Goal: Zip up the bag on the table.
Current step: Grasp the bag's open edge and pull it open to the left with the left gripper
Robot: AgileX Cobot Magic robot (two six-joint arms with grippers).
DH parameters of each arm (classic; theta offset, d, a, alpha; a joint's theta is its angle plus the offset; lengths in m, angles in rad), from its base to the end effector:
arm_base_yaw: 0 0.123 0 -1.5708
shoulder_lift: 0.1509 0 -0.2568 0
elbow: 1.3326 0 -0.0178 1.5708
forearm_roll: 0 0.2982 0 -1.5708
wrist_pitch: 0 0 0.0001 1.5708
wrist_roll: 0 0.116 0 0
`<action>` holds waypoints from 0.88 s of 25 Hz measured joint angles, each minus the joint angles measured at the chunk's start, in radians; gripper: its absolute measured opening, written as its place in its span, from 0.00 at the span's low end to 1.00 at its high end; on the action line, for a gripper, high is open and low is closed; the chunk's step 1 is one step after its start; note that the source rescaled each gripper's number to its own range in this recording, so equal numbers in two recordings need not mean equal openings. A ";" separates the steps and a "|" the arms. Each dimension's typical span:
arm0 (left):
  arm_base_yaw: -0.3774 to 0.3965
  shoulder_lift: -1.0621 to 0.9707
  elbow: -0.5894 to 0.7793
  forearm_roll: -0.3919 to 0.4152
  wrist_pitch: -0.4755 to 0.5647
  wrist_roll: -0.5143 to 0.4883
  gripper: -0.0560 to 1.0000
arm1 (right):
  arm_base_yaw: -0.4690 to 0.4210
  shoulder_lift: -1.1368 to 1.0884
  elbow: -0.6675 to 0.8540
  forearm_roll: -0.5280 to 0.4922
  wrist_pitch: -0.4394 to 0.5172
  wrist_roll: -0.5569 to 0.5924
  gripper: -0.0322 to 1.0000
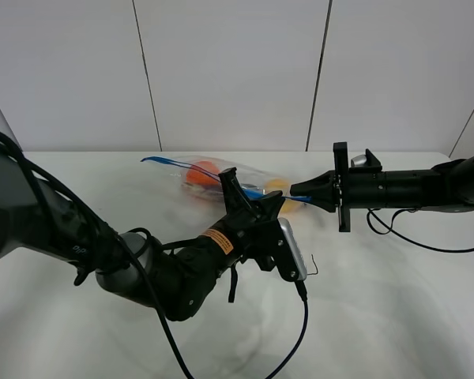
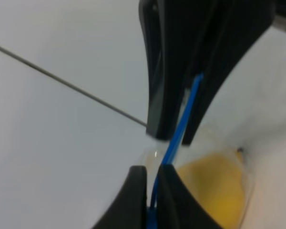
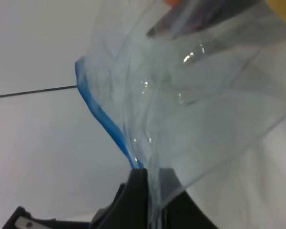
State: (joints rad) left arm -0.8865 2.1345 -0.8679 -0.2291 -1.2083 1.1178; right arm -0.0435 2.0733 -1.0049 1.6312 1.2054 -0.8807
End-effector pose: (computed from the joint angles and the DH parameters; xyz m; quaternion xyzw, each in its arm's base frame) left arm 0.2794 -0.3036 0.0503 0.5268 0.4611 0.1273 0.7026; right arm 0.3695 0.0922 0.0582 0.1493 0.7814 0.6021 0.0679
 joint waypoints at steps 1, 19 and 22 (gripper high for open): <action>0.007 0.000 0.009 0.000 -0.002 0.000 0.06 | 0.000 0.000 0.000 -0.002 -0.001 0.000 0.03; 0.232 0.000 0.098 0.004 -0.011 0.104 0.05 | 0.000 0.000 0.000 -0.013 -0.008 0.000 0.03; 0.267 0.000 0.100 0.014 -0.011 0.109 0.05 | 0.000 0.000 0.000 -0.013 -0.008 0.000 0.03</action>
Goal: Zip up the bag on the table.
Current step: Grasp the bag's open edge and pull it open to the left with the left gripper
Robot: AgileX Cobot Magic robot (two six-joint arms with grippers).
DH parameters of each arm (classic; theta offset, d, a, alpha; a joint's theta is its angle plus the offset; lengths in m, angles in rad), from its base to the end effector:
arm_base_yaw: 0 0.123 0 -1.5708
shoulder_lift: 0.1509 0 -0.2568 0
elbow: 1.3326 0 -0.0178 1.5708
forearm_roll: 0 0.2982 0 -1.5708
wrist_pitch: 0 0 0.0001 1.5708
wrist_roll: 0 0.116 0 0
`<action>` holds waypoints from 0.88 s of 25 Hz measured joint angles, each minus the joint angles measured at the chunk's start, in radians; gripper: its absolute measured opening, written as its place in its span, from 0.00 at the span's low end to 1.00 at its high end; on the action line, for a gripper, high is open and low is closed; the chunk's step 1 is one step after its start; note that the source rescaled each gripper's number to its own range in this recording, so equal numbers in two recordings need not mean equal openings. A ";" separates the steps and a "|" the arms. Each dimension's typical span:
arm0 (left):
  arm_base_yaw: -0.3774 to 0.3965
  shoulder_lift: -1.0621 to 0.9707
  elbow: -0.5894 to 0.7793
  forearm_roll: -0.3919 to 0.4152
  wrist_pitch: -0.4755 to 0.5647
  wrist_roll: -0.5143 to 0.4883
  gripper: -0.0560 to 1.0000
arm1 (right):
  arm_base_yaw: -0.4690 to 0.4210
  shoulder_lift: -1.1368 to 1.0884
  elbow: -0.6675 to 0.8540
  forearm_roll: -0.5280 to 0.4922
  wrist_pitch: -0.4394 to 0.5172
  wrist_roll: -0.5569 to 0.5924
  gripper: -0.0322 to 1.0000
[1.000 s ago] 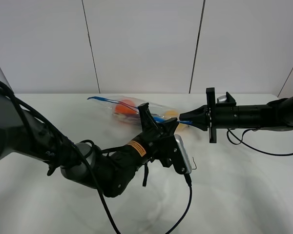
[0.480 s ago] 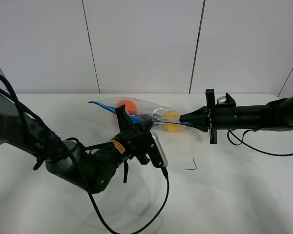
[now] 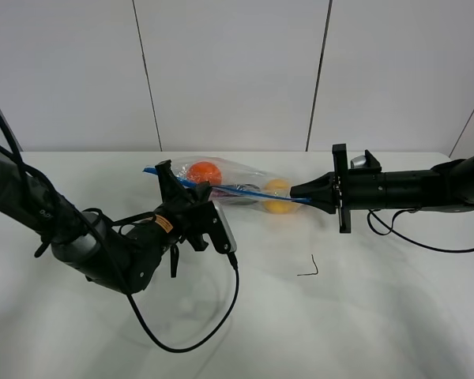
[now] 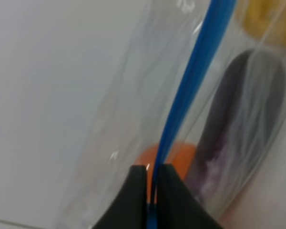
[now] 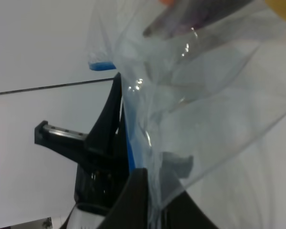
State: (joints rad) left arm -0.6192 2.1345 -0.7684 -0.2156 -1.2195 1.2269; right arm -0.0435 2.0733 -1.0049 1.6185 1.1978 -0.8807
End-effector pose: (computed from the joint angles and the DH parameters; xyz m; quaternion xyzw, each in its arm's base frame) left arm 0.3267 -0.2042 0.0288 0.5189 0.5133 0.2499 0.6362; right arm 0.3688 0.0920 0.0568 0.1467 0.7859 0.5971 0.0666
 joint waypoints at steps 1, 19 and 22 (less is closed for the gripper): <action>0.015 0.000 0.000 0.007 0.000 0.002 0.05 | 0.000 0.000 0.000 0.001 0.000 0.000 0.03; 0.233 0.000 0.000 0.036 0.001 0.030 0.05 | 0.008 0.000 0.000 0.011 0.002 0.002 0.03; 0.242 0.000 0.000 0.050 0.001 0.031 0.05 | 0.011 0.000 -0.003 0.011 0.003 0.002 0.03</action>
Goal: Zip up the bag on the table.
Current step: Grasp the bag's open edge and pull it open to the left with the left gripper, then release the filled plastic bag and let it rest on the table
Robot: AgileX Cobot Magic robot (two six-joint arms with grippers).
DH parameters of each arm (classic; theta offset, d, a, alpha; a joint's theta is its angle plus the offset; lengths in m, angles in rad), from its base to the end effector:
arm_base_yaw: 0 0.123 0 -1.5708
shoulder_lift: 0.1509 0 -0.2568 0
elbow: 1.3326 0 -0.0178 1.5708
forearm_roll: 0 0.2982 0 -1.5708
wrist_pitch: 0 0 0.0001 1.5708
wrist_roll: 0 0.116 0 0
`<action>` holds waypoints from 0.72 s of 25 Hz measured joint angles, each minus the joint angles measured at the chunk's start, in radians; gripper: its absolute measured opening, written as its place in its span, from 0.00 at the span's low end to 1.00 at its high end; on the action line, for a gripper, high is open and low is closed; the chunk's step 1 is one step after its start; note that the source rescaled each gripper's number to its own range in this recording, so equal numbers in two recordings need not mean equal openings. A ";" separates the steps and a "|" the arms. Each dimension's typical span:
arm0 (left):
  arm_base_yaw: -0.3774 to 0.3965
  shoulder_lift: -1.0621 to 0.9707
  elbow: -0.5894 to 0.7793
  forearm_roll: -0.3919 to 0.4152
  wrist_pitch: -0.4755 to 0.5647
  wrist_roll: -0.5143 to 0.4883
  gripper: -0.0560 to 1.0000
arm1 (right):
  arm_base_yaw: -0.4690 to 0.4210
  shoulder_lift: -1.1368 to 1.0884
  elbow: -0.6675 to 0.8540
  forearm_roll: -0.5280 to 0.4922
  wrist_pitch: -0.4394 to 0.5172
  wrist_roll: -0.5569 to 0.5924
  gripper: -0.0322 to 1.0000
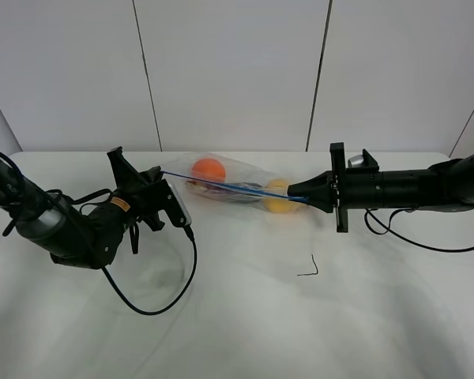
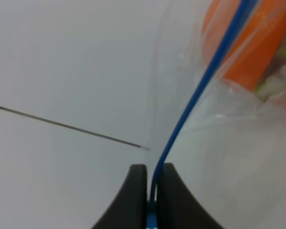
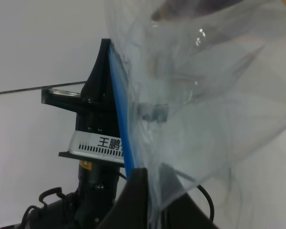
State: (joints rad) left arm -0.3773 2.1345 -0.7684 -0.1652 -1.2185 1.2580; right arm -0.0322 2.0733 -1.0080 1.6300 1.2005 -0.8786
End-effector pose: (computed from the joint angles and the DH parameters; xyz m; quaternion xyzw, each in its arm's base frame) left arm 0.3650 -0.1254 0.0290 0.4789 0.5501 0.3245 0.6022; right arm 0.3695 0.0961 0.0584 0.1454 0.7833 0.6008 0.0658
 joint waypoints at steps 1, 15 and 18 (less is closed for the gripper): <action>0.000 0.000 0.000 0.001 0.000 0.001 0.05 | 0.000 0.000 0.000 0.000 0.000 0.000 0.03; 0.032 0.000 0.000 -0.041 0.000 -0.197 0.50 | -0.008 0.000 0.000 -0.025 0.000 0.000 0.03; 0.032 0.000 0.000 -0.065 0.000 -0.265 0.68 | -0.008 0.000 0.000 -0.027 0.000 0.000 0.03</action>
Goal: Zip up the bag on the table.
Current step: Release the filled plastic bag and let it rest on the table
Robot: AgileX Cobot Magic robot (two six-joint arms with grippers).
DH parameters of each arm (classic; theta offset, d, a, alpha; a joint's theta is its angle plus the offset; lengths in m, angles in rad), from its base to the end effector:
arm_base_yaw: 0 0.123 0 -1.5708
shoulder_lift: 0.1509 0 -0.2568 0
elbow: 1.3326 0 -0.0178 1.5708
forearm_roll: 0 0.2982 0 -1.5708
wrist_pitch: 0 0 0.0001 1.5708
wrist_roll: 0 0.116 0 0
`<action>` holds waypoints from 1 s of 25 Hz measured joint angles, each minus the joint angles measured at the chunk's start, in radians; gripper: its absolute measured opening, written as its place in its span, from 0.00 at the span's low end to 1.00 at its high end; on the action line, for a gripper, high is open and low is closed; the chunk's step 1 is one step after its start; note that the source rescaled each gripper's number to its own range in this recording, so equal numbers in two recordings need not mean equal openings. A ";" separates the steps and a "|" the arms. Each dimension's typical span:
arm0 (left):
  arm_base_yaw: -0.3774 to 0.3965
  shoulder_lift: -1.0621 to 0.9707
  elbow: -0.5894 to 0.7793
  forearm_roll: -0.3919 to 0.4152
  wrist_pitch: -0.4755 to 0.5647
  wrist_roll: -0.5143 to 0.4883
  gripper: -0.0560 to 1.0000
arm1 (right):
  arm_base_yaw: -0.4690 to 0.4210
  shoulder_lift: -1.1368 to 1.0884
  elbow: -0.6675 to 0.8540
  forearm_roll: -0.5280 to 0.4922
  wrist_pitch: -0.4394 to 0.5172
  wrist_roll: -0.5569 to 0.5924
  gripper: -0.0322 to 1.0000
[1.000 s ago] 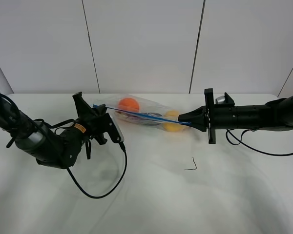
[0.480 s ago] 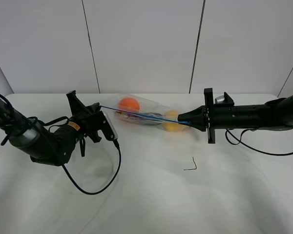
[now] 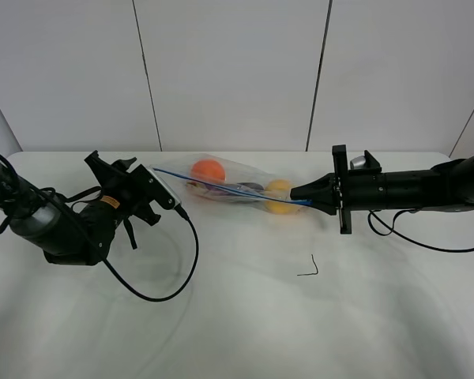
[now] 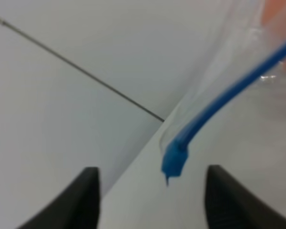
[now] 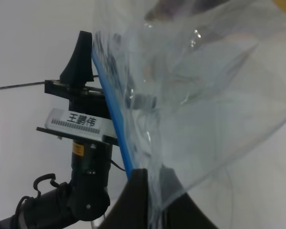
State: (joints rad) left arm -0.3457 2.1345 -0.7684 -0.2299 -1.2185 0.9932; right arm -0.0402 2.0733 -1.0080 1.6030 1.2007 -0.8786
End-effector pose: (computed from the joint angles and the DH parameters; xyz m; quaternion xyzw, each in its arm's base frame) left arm 0.3699 -0.1069 0.0286 0.3684 0.6309 0.2652 0.6293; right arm 0.3678 0.0934 0.0567 0.1394 0.7888 0.5954 0.0623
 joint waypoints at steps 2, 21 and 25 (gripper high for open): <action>0.000 0.000 0.000 -0.045 0.000 -0.033 0.73 | 0.000 0.000 0.000 0.000 0.000 0.000 0.03; 0.201 -0.036 0.000 -0.231 0.008 -0.495 0.74 | 0.000 0.000 0.000 -0.003 0.000 0.000 0.03; 0.261 -0.069 0.001 -0.102 0.025 -0.655 0.70 | 0.000 0.000 0.000 -0.003 0.000 0.000 0.03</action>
State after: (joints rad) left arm -0.0851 2.0656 -0.7673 -0.3323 -1.1935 0.3382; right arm -0.0402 2.0733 -1.0080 1.6002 1.2007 -0.8786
